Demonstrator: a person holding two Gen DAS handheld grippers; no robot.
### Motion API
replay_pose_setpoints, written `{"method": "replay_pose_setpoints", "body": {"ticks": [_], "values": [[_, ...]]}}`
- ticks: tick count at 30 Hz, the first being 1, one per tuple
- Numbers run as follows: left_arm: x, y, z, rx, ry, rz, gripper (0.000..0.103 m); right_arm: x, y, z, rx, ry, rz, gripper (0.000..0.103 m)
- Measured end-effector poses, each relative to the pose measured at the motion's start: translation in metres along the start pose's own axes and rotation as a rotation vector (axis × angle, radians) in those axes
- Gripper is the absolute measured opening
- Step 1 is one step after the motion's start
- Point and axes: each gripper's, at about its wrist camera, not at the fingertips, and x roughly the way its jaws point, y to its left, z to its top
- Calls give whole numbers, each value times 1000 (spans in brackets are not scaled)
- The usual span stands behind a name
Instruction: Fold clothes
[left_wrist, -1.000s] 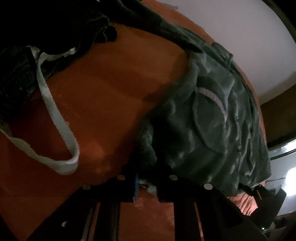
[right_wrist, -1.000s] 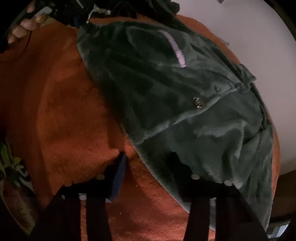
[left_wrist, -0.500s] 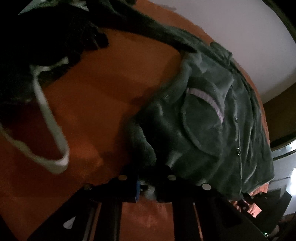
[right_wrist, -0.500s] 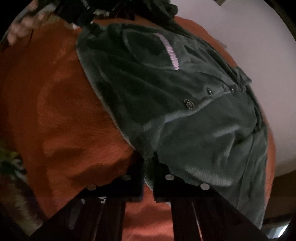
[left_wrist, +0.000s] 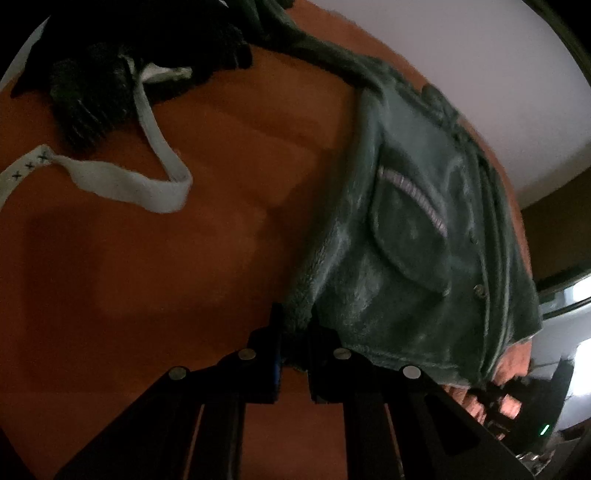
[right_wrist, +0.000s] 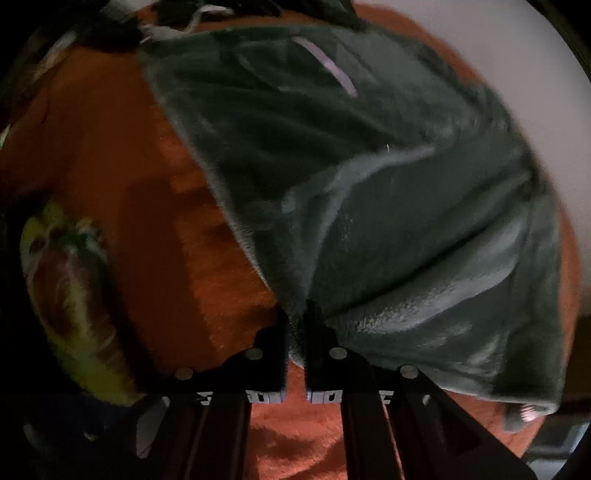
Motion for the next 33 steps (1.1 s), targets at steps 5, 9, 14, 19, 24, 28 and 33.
{"method": "replay_pose_setpoints", "body": {"ticks": [5,9,14,19,24,28,33], "values": [[-4,-5,5,52,-2,3,15,-19,-67,25,313,85,301,39],[-10,-1,2,67,-18,4,17,-39,-113,33,509,37,410,50],[-9,-8,-4,86,-13,39,18,-23,-121,33,684,56,512,50],[-6,-4,-2,63,-4,37,18,2,-103,43,720,104,577,50],[-4,-5,-3,68,-2,52,19,31,-84,48,746,189,656,47],[1,-5,-2,56,-8,57,20,28,-87,50,751,147,626,4],[-4,-7,-6,93,-63,110,19,9,-100,36,792,71,629,4]]}}
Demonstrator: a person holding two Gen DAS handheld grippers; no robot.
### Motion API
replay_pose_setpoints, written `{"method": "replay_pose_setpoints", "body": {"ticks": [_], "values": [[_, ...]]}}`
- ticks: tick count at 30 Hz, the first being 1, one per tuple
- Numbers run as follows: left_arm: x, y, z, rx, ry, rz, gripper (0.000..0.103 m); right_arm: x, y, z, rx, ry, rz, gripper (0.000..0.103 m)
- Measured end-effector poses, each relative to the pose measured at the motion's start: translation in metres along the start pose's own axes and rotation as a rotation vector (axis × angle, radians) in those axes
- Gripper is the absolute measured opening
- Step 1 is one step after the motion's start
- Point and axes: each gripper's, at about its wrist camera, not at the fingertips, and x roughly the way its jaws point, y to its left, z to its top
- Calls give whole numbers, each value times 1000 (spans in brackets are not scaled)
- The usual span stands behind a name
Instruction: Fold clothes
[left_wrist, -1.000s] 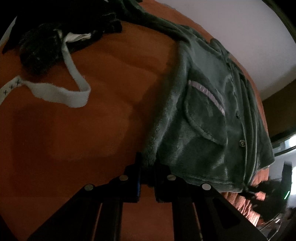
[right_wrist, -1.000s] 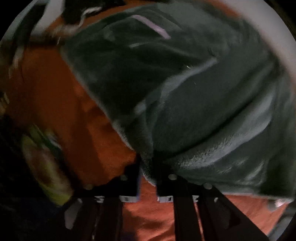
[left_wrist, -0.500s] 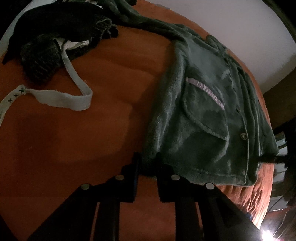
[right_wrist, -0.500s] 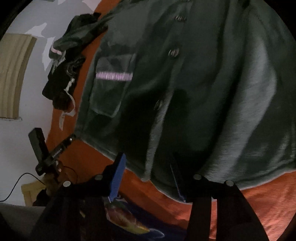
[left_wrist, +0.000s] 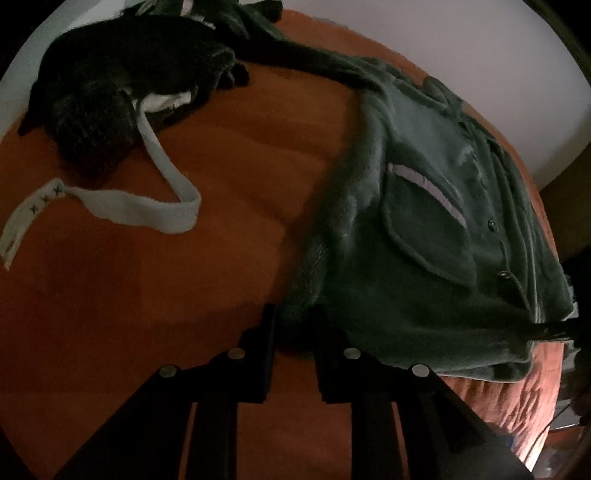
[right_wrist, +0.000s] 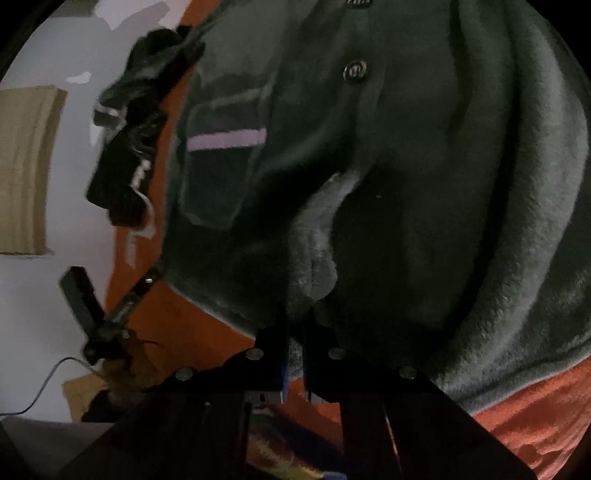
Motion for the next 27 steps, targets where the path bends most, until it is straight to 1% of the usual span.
{"method": "replay_pose_setpoints", "body": {"ticks": [2,4,7,9,12,16,21,25,27], "values": [[2,1,-2,-3,14,-5,23,0,-6,-4,-1,18,-8,4],[4,0,-4,2,22,-7,23,6,-16,-9,15,49,-22,4],[7,-4,-6,32,24,17,23,15,-26,-11,57,94,-2,6],[7,-6,-5,39,25,26,23,14,-25,-9,43,101,-9,8],[6,-4,-5,26,29,32,23,5,-18,-3,-13,82,-38,9],[4,2,-7,-4,30,31,24,-15,-13,8,-82,25,-86,9],[-3,-1,-14,11,16,61,25,-35,-9,25,-143,-43,-88,9],[-14,5,-14,19,1,94,25,-33,2,40,-198,-73,-89,9],[-20,8,-16,14,-13,127,25,-26,6,45,-218,-78,-100,9]]}}
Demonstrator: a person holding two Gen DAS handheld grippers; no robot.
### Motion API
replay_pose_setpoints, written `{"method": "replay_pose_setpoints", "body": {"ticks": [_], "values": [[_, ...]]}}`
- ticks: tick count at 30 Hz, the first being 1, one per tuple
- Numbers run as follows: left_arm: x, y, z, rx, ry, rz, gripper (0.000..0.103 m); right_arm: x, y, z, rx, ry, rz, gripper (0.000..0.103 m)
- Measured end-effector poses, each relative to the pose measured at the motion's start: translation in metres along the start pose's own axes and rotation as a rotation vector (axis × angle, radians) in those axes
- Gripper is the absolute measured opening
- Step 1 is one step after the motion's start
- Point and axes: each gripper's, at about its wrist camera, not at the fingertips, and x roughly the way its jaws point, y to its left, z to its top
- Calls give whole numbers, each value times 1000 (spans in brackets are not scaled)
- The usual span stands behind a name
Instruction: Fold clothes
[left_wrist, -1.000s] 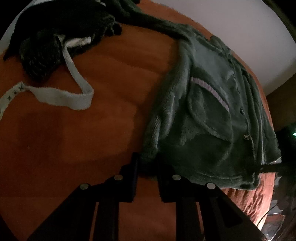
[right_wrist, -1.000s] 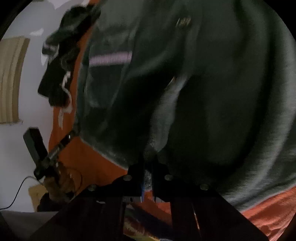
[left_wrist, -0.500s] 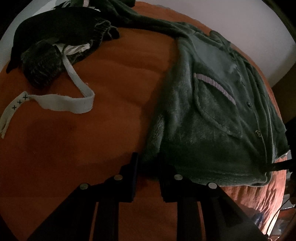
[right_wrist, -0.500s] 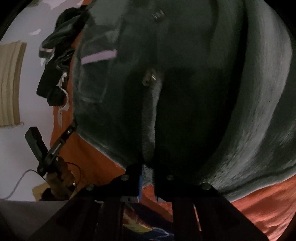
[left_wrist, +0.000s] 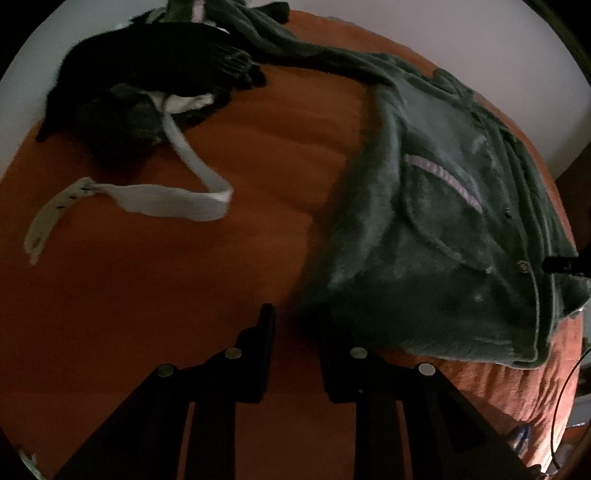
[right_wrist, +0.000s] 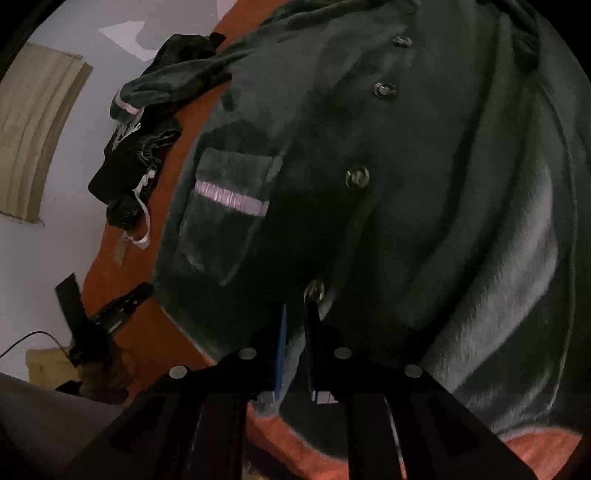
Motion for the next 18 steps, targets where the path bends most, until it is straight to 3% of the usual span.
{"method": "replay_pose_setpoints", "body": {"ticks": [9,18], "values": [[-34,13,23,-45,-113,24,25,23,8,14,-31,-1,13,9],[-5,-9,41,9,-61,-3,25,32,12,14,-54,-9,72,9]]}}
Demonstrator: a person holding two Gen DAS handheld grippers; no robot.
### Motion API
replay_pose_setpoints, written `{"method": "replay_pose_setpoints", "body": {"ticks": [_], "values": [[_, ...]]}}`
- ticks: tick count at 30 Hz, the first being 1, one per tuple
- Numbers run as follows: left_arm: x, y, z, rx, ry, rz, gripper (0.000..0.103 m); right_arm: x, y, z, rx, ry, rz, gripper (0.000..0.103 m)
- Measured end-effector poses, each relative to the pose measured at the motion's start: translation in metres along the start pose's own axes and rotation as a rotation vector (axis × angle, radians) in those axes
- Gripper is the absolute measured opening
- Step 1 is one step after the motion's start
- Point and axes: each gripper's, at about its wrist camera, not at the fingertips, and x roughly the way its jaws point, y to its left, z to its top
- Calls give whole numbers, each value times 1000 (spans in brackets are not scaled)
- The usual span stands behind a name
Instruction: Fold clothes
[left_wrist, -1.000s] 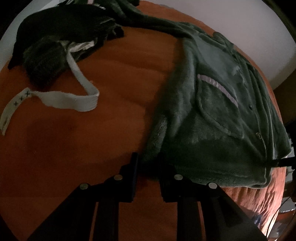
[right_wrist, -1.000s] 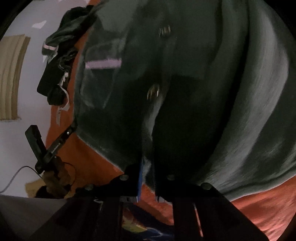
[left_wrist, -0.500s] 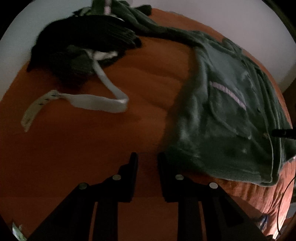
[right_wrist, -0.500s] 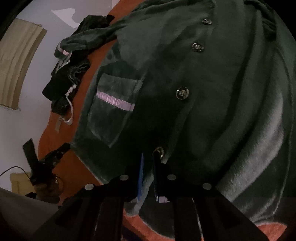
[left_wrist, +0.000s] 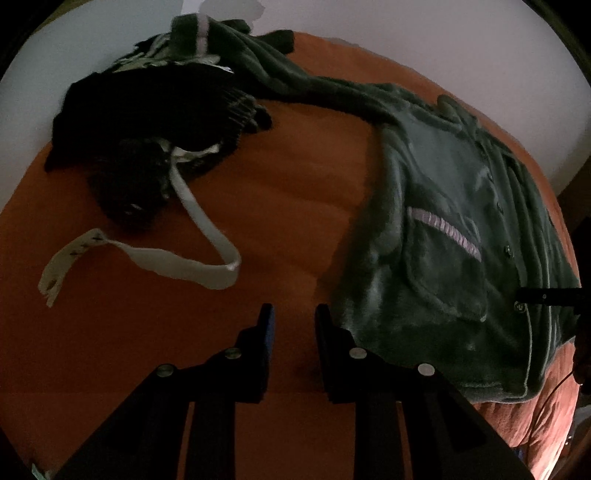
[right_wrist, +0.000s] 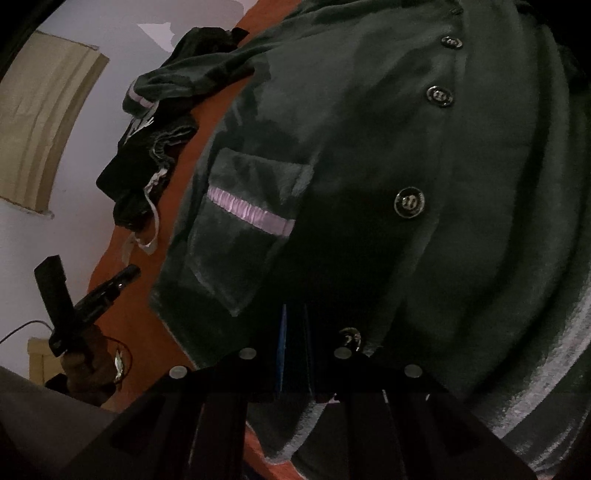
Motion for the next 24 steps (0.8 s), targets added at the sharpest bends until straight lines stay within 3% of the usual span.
{"method": "replay_pose_setpoints", "body": {"ticks": [8,16,21,24], "values": [[38,-3,-12,37,95,67,25,12,-19,-4,21,33,-28,9],[24,-6,6,16,28,52,25,-2,3,5,-92,-64,-6,9],[33,-12,4,61,46,41,25,13,4,3,-113,-17,6,9],[50,-13,-10,105,80,87,24,21,-5,2,-87,9,-18,9]]}}
